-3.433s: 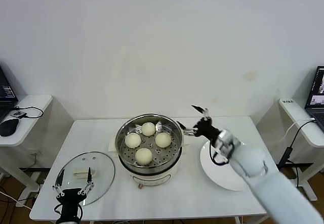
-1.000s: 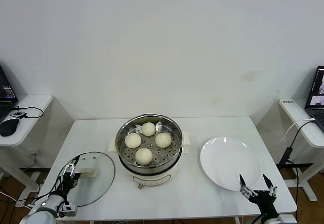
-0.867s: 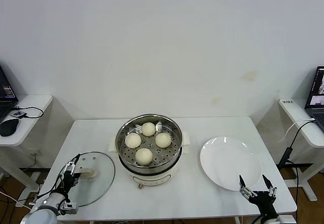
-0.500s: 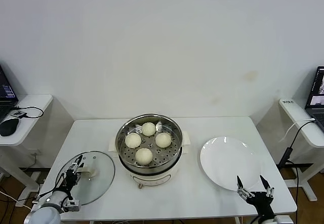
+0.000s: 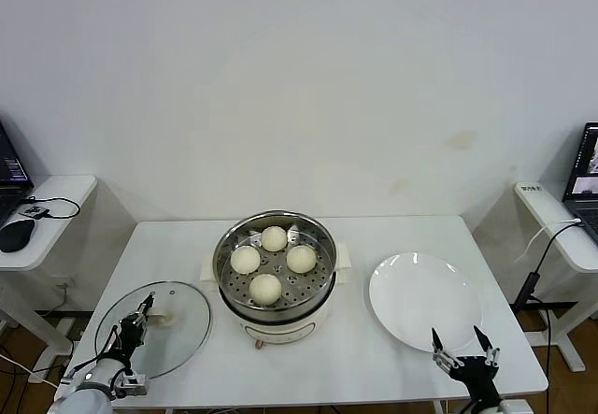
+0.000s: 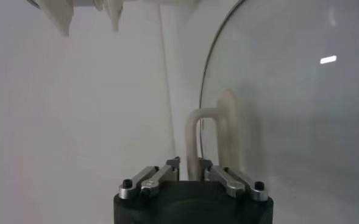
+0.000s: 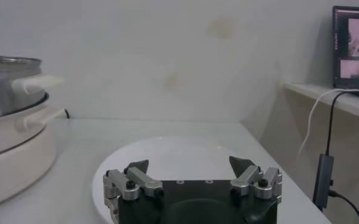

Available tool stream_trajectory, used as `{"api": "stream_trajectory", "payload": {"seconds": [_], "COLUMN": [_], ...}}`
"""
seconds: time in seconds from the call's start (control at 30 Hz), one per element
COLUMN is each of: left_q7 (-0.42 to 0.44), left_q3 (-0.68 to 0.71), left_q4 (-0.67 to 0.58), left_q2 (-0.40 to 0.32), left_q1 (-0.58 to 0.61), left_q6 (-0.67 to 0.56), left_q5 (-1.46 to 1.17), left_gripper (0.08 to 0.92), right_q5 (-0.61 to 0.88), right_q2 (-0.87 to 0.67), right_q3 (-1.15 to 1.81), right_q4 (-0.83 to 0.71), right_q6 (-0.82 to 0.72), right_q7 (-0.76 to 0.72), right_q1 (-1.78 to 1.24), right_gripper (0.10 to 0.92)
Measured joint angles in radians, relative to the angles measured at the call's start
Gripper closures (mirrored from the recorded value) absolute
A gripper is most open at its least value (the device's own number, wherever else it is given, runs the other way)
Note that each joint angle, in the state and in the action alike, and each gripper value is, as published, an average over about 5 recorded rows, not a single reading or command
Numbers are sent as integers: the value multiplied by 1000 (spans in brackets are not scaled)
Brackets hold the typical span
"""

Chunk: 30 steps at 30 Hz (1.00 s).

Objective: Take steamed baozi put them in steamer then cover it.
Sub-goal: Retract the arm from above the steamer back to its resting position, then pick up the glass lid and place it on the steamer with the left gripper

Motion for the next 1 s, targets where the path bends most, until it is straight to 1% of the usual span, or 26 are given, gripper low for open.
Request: {"api": "stream_trajectory", "payload": {"seconds": [0.23,0.47,0.63,0.77,0.87,1.0], "left_q7": [-23,-3,39,84,114,137], "left_q3": [-34,-103,-158,-175,-166,-119], "left_q4": [-61,-187,-284,-362,-424,-499], "left_q2": [12,48,94,139,175,228], "left_q1": [39,105,135,147,147,134], "left_q6": [20,78,130,188,238,307], "left_q5": [-35,-110,-195,-279,-339,-402], "left_gripper": [848,848,848,848,848,848], "right_q5": [-30,-52,-69,-84,-100,-127], "right_q2": [-8,-18,-19,-15,-11,-3], "right_q3": [-17,-36,-48,-60,-69,-75], "right_q4": [8,18,21,20,15,6], "right_q6": [9,15,22,29,35,42], "right_q7": [-4,-5,-7,-8,-6,-3], "right_q1": [-6,-15,-17,-14,-9,-1], "right_gripper": [203,203,203,203,203,203]}}
